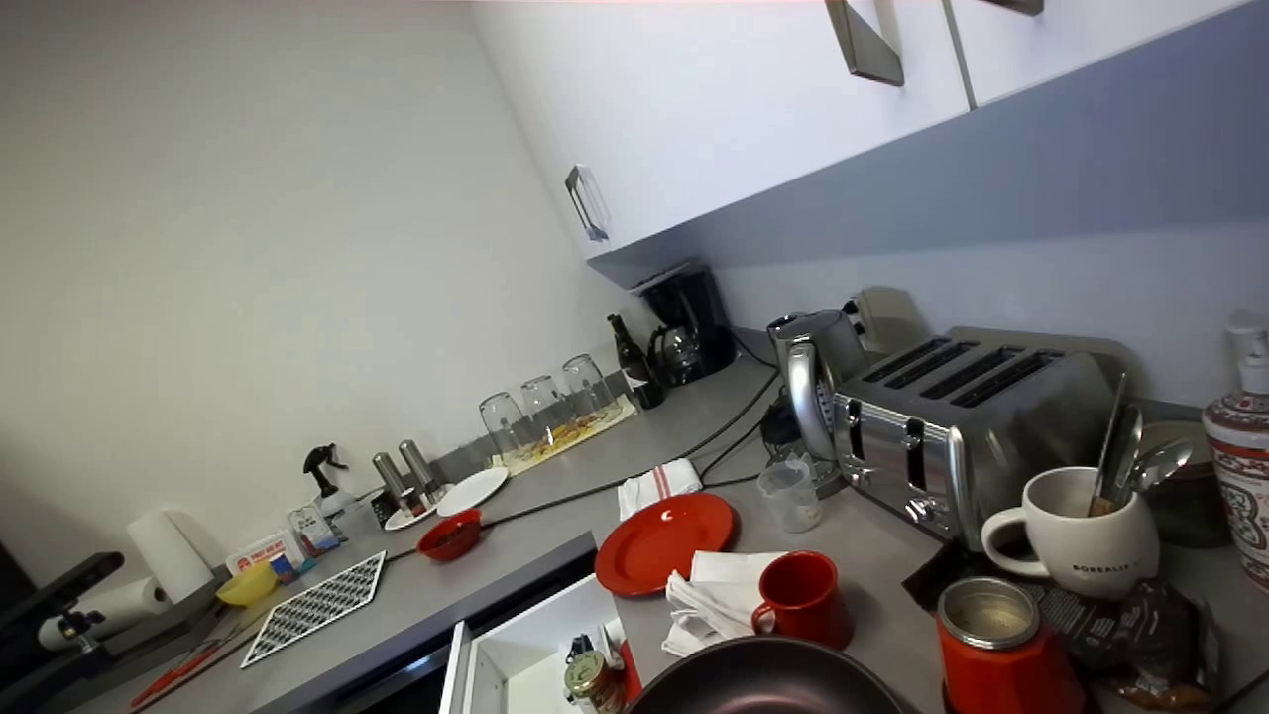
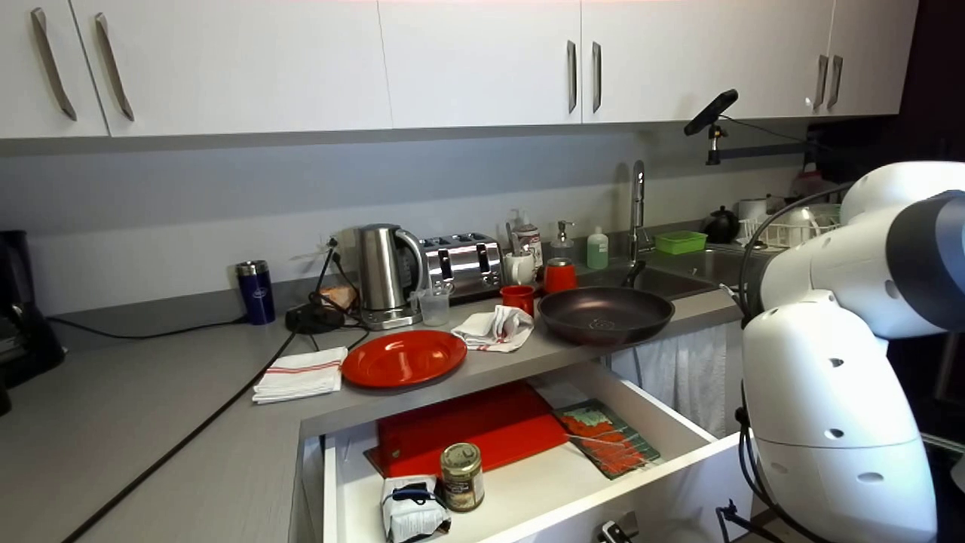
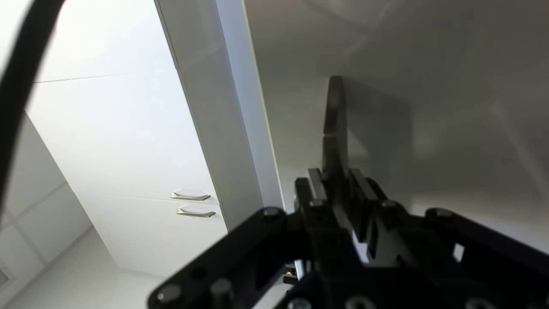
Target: Open the first top drawer
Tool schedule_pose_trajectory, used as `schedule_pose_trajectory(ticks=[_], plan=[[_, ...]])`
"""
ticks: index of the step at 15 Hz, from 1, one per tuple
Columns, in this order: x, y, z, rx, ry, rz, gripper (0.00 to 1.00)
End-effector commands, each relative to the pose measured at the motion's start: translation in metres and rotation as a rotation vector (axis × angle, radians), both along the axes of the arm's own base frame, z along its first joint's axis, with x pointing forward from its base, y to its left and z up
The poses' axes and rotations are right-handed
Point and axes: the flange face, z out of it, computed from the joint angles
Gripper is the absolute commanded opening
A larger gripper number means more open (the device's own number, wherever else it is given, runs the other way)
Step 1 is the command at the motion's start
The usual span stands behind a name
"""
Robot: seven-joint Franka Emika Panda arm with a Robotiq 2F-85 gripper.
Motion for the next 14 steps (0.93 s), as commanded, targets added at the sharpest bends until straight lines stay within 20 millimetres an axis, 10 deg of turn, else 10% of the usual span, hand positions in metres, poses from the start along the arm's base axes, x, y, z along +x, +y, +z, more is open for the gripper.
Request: schedule_pose_trajectory(ticks=[1,14], plan=[[0.0003,0.0341,-0.0093,0.103,-0.061,0.089,0.07],[0.0013,0.0312,-0.0063,0.091,-0.081,0.089,0.07]])
